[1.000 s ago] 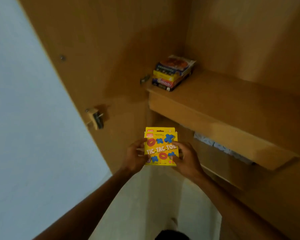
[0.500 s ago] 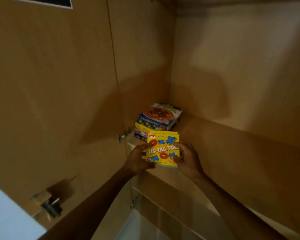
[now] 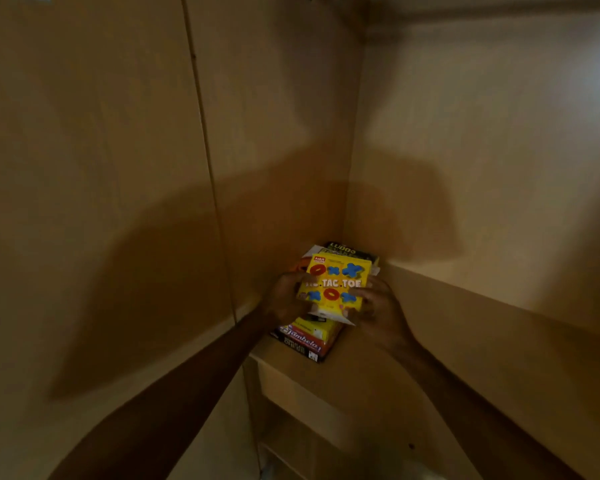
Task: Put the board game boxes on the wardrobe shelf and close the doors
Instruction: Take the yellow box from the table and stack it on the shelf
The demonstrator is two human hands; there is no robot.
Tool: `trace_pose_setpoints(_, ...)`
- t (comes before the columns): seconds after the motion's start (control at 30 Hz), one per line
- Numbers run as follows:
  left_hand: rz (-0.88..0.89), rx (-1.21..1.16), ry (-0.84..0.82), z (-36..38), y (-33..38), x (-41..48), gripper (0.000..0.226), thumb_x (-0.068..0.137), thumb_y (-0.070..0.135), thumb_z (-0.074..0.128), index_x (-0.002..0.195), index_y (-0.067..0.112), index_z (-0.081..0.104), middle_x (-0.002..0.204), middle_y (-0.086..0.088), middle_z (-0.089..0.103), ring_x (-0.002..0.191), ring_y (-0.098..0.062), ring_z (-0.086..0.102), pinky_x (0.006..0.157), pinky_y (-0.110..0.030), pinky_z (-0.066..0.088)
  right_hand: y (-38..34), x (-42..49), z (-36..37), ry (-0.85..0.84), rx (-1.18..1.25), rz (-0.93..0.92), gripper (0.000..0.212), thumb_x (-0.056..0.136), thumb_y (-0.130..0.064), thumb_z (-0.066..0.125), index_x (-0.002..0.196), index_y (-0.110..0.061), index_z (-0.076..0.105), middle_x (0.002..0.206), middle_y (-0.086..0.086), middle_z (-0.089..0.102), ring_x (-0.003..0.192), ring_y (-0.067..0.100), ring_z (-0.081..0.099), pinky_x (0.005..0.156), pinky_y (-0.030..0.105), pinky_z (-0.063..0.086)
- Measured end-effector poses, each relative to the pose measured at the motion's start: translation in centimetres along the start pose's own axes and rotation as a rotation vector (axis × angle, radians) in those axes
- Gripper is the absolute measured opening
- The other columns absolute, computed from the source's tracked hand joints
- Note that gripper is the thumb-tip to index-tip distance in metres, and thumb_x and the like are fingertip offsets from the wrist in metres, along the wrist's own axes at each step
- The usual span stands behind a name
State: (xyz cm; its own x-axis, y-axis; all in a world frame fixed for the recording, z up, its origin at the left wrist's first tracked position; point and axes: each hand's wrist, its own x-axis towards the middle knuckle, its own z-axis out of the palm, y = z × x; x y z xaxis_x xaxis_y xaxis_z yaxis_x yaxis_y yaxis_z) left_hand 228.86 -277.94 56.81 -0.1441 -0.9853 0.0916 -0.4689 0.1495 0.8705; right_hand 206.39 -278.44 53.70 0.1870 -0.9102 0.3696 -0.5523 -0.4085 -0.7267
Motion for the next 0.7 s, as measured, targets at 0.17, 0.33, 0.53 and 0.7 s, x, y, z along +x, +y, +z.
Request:
trace_pose_setpoints(0.17,0.092,0.362,0.233,-0.1,-0.6,1.8,0.025,0.086,0.012,0.068,0.111,0.016,0.069,0.128,-0.006,0.053,0.116,-0.021,0.051,0.093,-0.031,0.050,0.3,1.6,0.6,-0.102,-0.083,0.027,0.044,0.082,-0.007,0.074,0.124,-0.005,0.063,0.142,0.017,0.038,0.128,0.015,0.043,0.097,0.016,0.034)
trace_pose_setpoints(0.33,0.126,0.629,0.188,-0.4,-2.4,1.3,0.045,0.085,0.015,0.065,0.130,0.018,0.059,0.137,-0.008,0.051,0.129,-0.029,0.043,0.106,-0.040,0.041,-0.3,3.7,2.1,-0.163,-0.151,-0.027,0.044,0.083,-0.010,0.072,0.125,-0.001,0.062,0.138,0.023,0.043,0.126,0.033,0.050,0.093,0.026,0.044)
trace_pose_setpoints(0.53,0.068,0.734,0.153,-0.8,-2.8,0.2,0.065,0.087,0.010,0.055,0.148,0.018,0.035,0.156,-0.008,0.031,0.143,-0.030,0.026,0.119,-0.036,0.024,-0.9,5.1,3.5,-0.162,-0.161,-0.072,0.038,0.086,-0.017,0.070,0.123,-0.008,0.065,0.120,0.018,0.053,0.123,0.037,0.052,0.099,0.045,0.046)
trace_pose_setpoints(0.7,0.028,0.729,0.138,-0.6,-2.7,-0.2,0.073,0.085,0.013,0.059,0.151,0.021,0.028,0.159,-0.006,0.024,0.145,-0.031,0.022,0.119,-0.040,0.025,-1.2,4.7,3.3,-0.158,-0.110,-0.091,0.043,0.086,-0.013,0.070,0.127,-0.006,0.061,0.088,0.006,0.052,0.131,0.035,0.042,0.101,0.049,0.044)
